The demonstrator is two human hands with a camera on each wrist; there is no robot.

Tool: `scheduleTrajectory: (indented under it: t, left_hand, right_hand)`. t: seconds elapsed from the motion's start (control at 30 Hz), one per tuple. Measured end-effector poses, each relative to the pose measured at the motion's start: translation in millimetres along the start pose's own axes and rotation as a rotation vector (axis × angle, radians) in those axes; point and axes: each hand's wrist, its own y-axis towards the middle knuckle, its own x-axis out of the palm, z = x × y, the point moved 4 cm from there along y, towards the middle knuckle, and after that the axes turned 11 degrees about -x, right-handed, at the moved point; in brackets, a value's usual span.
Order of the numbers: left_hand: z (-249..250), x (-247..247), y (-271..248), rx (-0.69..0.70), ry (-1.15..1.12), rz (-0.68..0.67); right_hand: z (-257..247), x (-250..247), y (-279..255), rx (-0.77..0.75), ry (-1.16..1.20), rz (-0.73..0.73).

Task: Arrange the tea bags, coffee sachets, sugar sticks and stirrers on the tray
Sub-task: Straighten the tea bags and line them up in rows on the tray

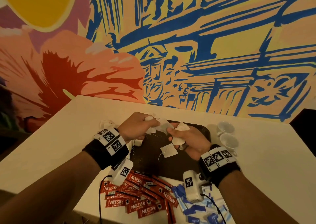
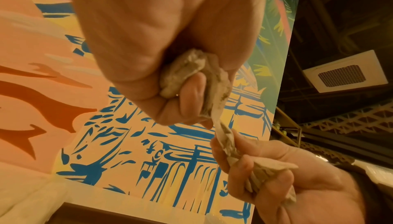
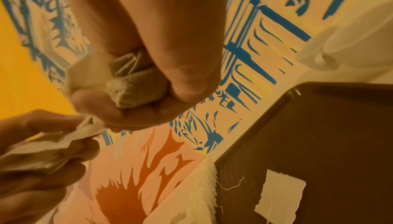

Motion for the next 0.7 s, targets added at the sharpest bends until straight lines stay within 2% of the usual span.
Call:
scheduleTrajectory:
  t: [0.2,0.4,0.7]
  left_hand:
    - [1.8,-2.7,-3.2,0.004,-0.052,-0.033]
    - [4.5,-2.5,-5.7,0.096,0.105,0.037]
    - [7.9,-10.6,-7.0,0.102,0.119,-0.008]
  right_hand:
    - [3.2,-2.4,4.1,-0.037,-0.023,0.039]
    - [1.8,-1.7,5.6,-0.104,-0.101,0.015]
    - [-1.2,0.8,-0.3,0.009,-0.187,-0.097]
